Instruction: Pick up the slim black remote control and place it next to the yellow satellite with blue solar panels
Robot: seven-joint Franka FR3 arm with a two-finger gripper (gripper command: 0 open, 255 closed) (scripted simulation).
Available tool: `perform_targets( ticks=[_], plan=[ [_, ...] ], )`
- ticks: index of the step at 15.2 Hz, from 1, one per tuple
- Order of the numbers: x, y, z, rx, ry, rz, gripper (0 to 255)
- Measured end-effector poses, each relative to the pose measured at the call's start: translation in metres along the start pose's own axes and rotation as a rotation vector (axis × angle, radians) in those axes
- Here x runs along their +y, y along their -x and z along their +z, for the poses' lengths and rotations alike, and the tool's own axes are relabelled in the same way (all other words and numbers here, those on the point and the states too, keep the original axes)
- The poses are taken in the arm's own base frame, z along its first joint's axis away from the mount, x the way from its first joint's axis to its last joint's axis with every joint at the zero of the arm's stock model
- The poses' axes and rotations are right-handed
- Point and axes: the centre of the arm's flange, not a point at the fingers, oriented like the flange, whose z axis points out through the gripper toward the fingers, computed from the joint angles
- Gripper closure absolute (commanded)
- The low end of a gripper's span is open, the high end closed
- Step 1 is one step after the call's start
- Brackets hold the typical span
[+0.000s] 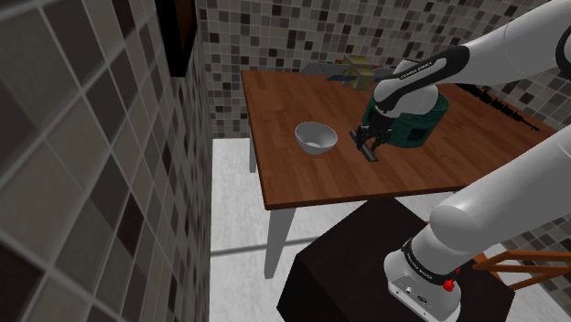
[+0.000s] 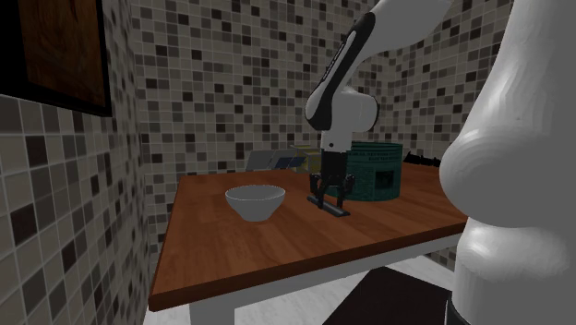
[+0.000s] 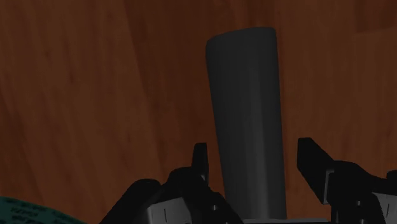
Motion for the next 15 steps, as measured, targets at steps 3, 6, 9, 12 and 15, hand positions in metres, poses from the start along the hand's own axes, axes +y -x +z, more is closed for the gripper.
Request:
perform_targets(
  ticks=[3,6,9,12,15],
  plan=[
    [0.002,-0.001,-0.002,0.005,0.000,0.003,255],
    [0.002,0.000,-0.002,0.006,0.000,0.003,255],
    [0.002,-0.001,-0.002,0.005,0.000,0.003,255],
    [-0.001,0.000,-0.012,0.001,0.000,0.000,255],
    [-0.003,0.001,-0.027,0.000,0.000,0.000,255]
  ],
)
